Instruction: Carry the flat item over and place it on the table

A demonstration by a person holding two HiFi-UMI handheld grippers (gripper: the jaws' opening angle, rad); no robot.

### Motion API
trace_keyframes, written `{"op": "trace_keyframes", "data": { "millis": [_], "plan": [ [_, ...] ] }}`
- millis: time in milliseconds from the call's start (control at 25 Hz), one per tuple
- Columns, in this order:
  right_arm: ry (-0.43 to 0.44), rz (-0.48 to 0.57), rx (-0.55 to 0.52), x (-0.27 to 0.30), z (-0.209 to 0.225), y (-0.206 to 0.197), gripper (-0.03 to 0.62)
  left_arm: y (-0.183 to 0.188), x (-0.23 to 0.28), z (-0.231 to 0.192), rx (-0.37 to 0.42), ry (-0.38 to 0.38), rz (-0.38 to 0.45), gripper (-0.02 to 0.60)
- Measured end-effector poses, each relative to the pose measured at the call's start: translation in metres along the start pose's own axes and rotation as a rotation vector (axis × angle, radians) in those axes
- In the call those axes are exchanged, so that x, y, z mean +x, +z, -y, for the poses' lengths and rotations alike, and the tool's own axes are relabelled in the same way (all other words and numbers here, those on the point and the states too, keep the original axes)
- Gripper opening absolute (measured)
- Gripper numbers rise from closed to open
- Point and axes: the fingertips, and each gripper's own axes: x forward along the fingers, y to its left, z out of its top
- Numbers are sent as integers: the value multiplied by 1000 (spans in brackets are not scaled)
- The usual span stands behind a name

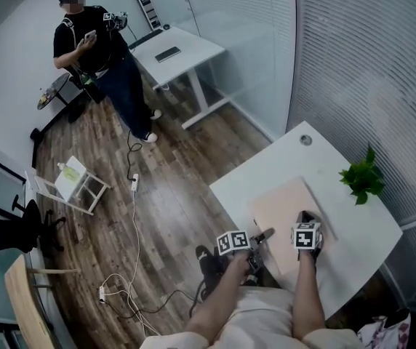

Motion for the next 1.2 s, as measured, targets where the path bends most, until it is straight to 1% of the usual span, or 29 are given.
{"op": "trace_keyframes", "data": {
  "millis": [160, 240, 320, 440, 560, 640, 760, 840, 1000, 1080, 1200],
  "plan": [
    [6, -3, -4, 3, 1, -2, 2, 2, -5, 1, 54, 14, 21, 321],
    [10, -4, 1, 6, -1, -2, 2, 8, -11, 9, 99, 4, 44, 321],
    [5, -10, 6, 6, -1, -3, 2, 16, -21, 21, 171, -7, 68, 321],
    [3, -2, 1, -1, 0, -2, 2, 31, -43, 36, 286, 23, 123, 321],
    [42, 55, 12, -18, -10, 7, 2, 48, -70, 50, 395, 61, 212, 321],
    [60, 95, 26, -27, -17, 10, 2, 54, -81, 59, 497, 96, 245, 321],
    [94, 143, 47, -35, -31, 17, 2, 48, -83, 74, 656, 129, 218, 321],
    [104, 152, 67, -41, -38, 15, 2, 36, -83, 87, 767, 136, 188, 321],
    [94, 168, 110, -61, -47, 13, 2, 12, -87, 114, 1027, 151, 136, 321],
    [85, 174, 115, -76, -52, 9, 2, -2, -93, 123, 1107, 140, 126, 321],
    [65, 182, 142, -105, -58, -5, 2, -25, -104, 130, 1160, 109, 112, 321]
  ]
}}
